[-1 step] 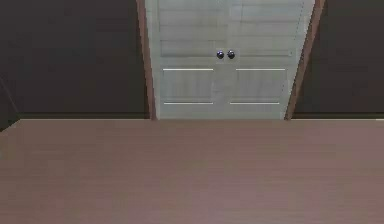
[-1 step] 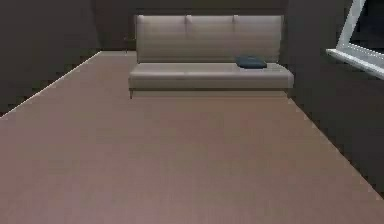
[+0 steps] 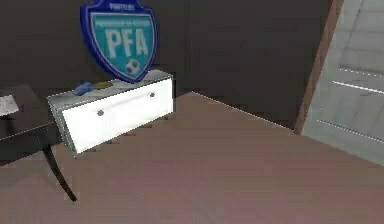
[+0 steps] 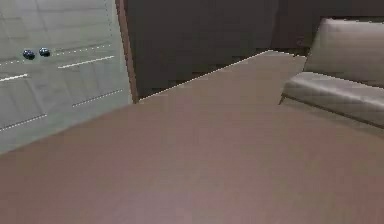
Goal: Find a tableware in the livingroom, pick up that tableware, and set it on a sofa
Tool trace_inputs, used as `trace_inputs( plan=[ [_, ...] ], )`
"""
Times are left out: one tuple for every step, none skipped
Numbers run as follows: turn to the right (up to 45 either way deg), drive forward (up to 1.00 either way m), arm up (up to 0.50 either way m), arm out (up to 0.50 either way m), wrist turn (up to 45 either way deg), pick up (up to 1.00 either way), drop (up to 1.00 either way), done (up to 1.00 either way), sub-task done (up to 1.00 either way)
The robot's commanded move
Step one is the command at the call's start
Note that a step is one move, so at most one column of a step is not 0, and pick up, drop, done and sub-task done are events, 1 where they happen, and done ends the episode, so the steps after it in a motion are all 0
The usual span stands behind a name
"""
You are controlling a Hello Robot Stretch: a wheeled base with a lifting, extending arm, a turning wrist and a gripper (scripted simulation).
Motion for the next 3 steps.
trace_inputs(
  plan=[
    [-45.0, 0.0, 0.0, 0.0, 0.0, 0.0, 0.0, 0.0, 0.0],
    [-18.0, 0.0, 0.0, 0.0, 0.0, 0.0, 0.0, 0.0, 0.0],
    [0.0, 0.95, 0.0, 0.0, 0.0, 0.0, 0.0, 0.0, 0.0]
  ],
)
